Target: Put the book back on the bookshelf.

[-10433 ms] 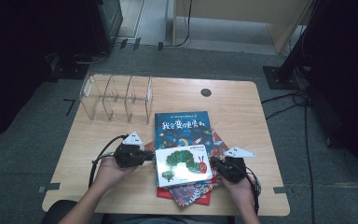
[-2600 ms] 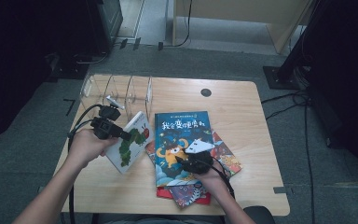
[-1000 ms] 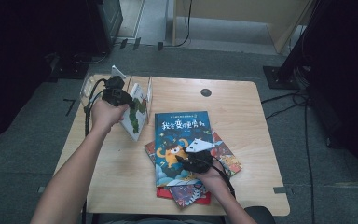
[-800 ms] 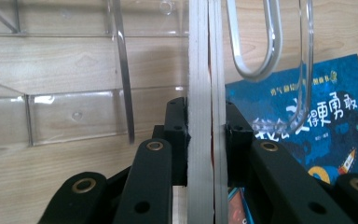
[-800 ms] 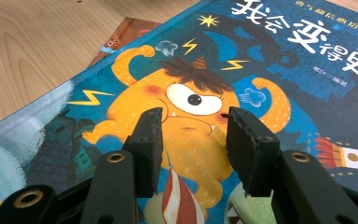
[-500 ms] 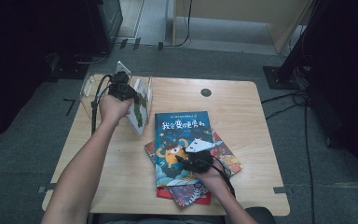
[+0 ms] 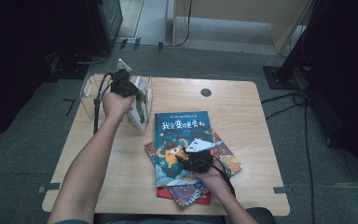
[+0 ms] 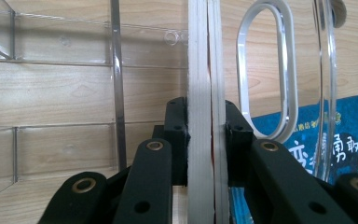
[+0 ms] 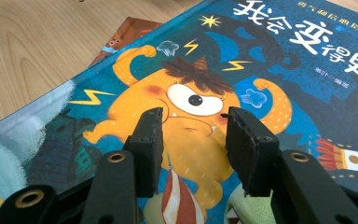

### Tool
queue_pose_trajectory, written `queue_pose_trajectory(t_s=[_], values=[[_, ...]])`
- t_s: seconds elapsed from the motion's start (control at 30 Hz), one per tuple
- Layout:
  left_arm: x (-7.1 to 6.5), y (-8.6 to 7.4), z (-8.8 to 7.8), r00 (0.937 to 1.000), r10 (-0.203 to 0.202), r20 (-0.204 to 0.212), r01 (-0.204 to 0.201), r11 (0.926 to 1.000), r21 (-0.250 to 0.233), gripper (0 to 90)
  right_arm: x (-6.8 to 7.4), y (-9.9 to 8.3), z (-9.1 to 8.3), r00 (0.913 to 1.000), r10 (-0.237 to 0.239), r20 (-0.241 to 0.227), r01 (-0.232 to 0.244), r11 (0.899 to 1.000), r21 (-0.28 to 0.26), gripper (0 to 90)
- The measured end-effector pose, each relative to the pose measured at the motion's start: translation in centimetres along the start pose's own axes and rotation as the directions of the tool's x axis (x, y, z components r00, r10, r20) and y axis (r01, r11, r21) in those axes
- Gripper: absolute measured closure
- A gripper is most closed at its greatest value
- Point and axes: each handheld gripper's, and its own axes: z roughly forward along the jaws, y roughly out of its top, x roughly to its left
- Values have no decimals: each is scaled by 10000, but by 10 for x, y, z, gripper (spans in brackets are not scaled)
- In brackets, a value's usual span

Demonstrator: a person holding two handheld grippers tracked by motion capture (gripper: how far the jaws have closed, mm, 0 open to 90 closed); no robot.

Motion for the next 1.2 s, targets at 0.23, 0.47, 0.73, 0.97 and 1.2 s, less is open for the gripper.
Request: queue_pose_trajectory(t_s=[0.23, 0.47, 0.73, 0.97, 1.2], values=[[-2, 4, 4, 9999, -21, -152, 21, 10000, -30, 772, 0, 0, 0, 10000, -9, -15, 9, 10000, 3, 569], [-1, 7, 7, 9998, -94, -191, 92, 9999, -81, 771, 0, 0, 0, 10000, -58, -32, 58, 10000, 2, 573], [-1, 8, 8, 9995, 5, -306, -5, 10000, -32, 757, -1, 0, 0, 10000, -73, -53, 73, 10000, 0, 574], [-6, 8, 3, 9997, 116, -195, -116, 9999, 2, 743, -1, 0, 0, 10000, -70, -51, 70, 10000, -3, 574], [-4, 8, -9, 9998, 190, -78, -190, 9998, -56, 731, 0, 0, 0, 10000, -61, -57, 61, 10000, -2, 574]])
